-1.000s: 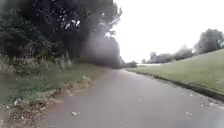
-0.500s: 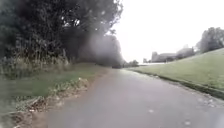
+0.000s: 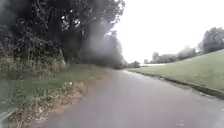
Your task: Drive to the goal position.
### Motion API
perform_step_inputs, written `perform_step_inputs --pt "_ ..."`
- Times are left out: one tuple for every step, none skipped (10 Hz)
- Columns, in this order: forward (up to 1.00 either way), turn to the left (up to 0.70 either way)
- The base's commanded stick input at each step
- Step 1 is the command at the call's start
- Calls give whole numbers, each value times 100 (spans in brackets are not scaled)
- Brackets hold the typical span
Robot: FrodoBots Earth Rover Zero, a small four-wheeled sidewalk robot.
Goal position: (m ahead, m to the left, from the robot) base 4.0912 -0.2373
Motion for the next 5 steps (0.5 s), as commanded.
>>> perform_step_inputs --pt "100 0" --pt "100 0" --pt "100 -35" --pt "100 -30" --pt "100 -26"
